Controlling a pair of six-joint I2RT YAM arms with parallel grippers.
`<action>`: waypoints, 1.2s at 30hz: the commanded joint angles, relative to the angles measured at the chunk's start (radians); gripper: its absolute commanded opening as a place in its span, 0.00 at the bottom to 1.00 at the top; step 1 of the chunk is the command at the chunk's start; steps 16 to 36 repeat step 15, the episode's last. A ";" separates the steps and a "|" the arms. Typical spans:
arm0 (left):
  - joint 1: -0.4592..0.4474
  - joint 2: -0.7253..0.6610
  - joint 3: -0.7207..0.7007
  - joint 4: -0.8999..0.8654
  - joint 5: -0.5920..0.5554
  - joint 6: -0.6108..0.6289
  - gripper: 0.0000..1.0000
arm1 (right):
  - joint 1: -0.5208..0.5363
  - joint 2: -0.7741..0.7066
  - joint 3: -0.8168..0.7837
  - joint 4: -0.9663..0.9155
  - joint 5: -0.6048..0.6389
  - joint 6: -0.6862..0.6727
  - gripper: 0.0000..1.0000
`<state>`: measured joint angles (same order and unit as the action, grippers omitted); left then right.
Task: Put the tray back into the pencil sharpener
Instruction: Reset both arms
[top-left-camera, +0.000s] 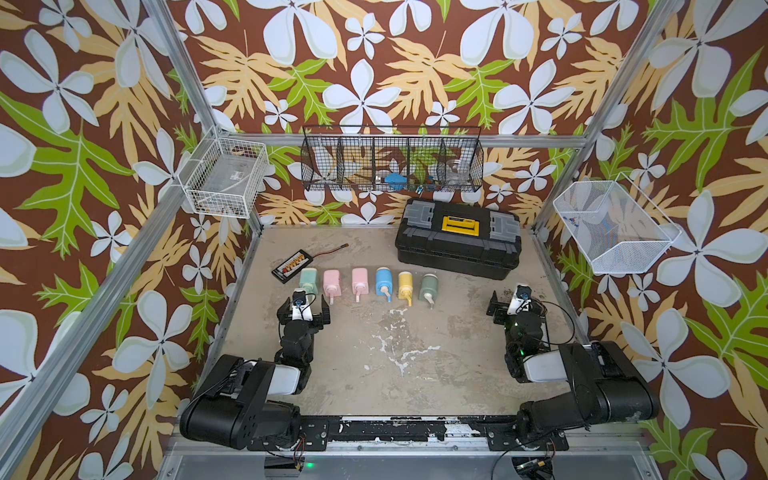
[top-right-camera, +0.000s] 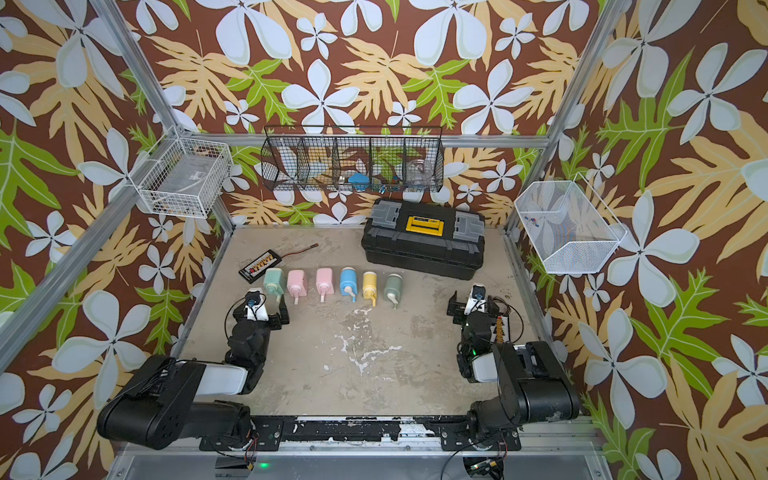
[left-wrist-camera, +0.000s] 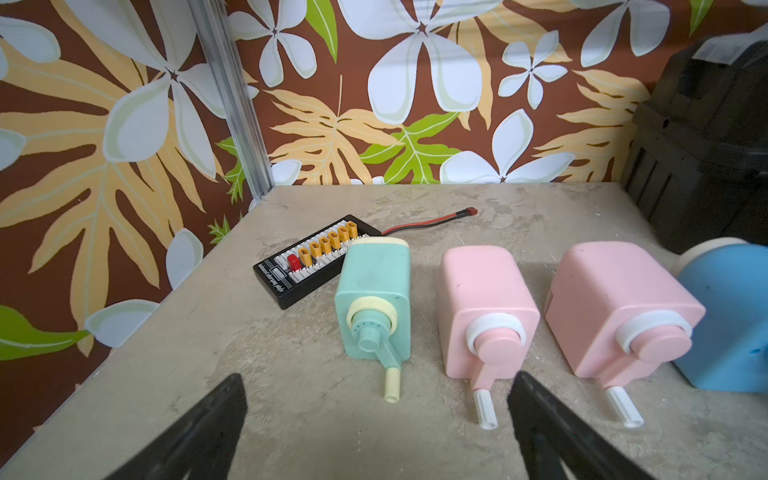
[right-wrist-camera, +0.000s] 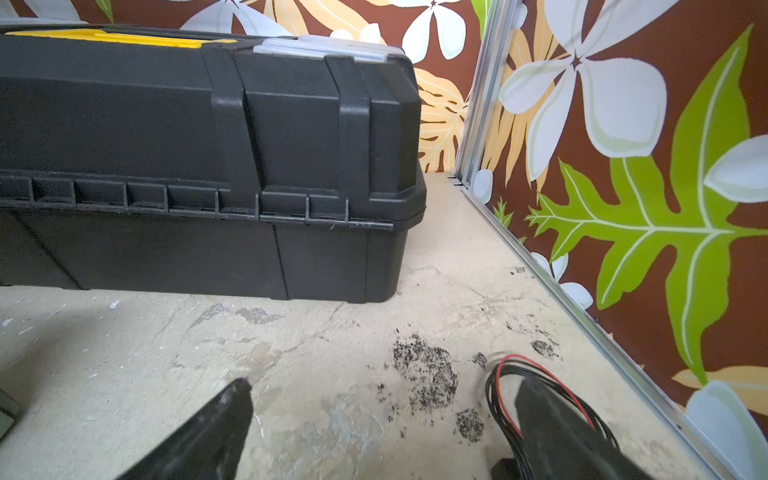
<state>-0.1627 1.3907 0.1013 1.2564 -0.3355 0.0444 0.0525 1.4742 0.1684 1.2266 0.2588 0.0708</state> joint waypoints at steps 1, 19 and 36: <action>0.027 0.062 0.009 0.120 0.125 -0.025 1.00 | 0.001 0.000 0.002 0.037 -0.008 -0.003 1.00; 0.049 0.058 0.045 0.043 0.044 -0.086 1.00 | 0.009 0.000 0.008 0.023 -0.007 -0.014 1.00; 0.049 0.058 0.045 0.043 0.044 -0.086 1.00 | 0.009 0.000 0.008 0.023 -0.007 -0.014 1.00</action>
